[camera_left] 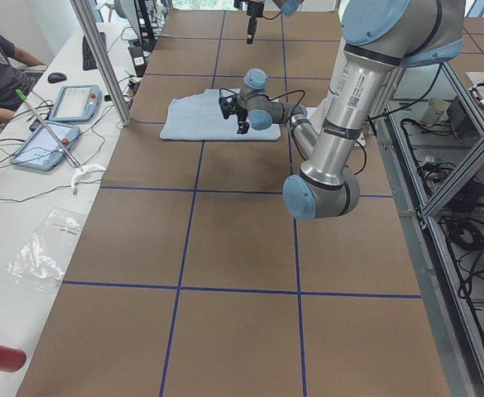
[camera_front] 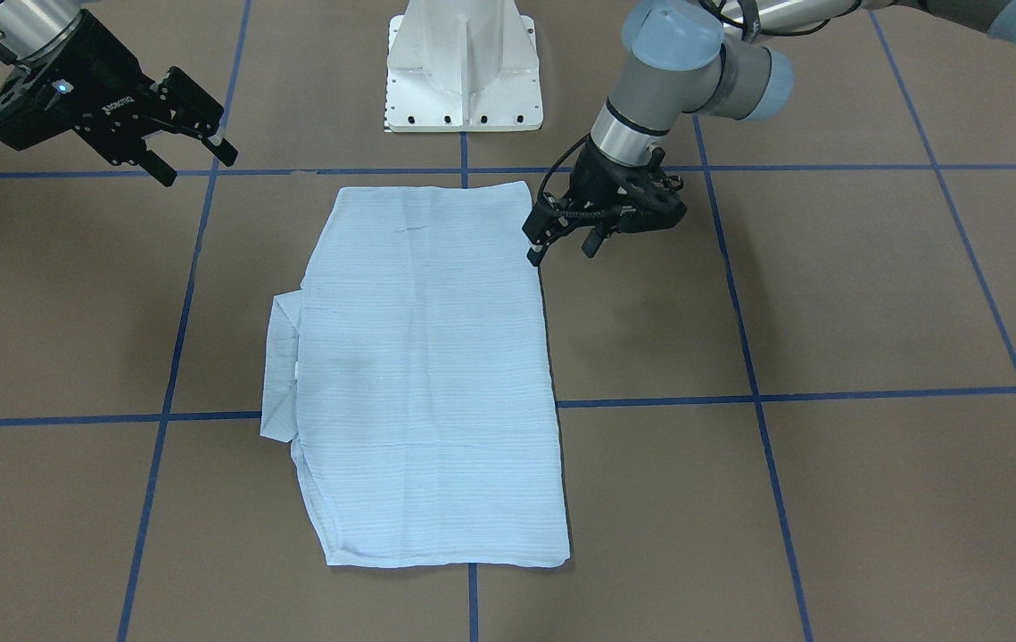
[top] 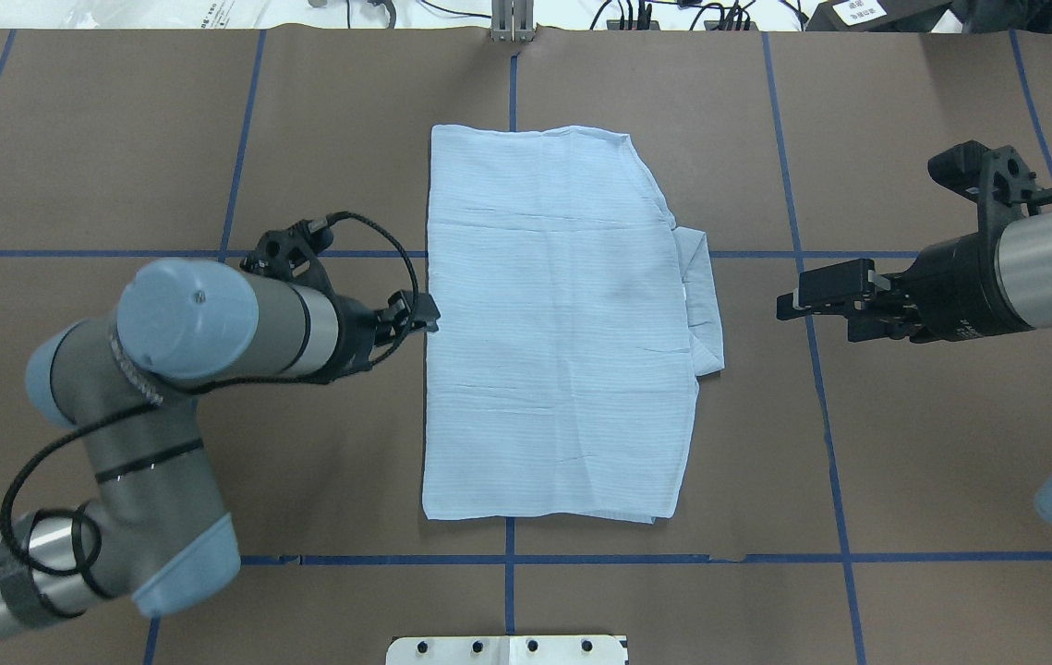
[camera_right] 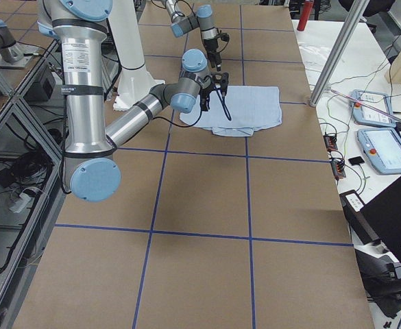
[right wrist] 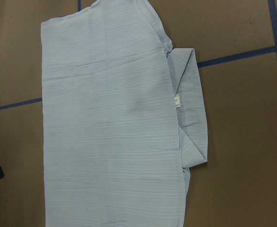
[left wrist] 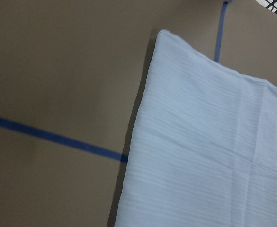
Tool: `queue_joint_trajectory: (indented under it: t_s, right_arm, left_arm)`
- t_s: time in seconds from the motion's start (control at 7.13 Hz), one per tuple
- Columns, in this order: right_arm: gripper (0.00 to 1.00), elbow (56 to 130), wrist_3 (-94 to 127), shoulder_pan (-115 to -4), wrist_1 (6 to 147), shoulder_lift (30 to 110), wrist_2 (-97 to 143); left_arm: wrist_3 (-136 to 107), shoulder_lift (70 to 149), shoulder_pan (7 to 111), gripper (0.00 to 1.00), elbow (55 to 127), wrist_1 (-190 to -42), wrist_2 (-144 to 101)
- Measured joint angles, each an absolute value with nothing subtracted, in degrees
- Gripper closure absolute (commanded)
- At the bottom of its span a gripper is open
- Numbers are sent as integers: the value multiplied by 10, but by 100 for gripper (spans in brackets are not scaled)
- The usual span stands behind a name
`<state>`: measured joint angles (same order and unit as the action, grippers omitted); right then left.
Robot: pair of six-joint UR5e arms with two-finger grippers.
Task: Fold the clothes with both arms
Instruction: 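Move the left gripper to the shirt corner nearest the robot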
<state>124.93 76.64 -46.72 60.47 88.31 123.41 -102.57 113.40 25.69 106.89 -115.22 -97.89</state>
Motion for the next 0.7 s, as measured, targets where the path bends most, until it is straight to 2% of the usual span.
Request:
queue_joint_trajectory:
  t_s: [0.28, 0.56, 0.7]
  right_arm:
    - [0, 1249, 766, -467, 605, 883, 1229]
    - [0, 1248, 766, -466, 605, 882, 1224]
    - [0, 1248, 766, -466, 605, 881, 1224]
  left_arm:
    - [-1118, 1112, 170, 2, 1093, -1152, -928]
    - [-1161, 1110, 118, 2, 1086, -1147, -915]
    - [-1166, 1114, 108, 7, 1076, -1146, -914]
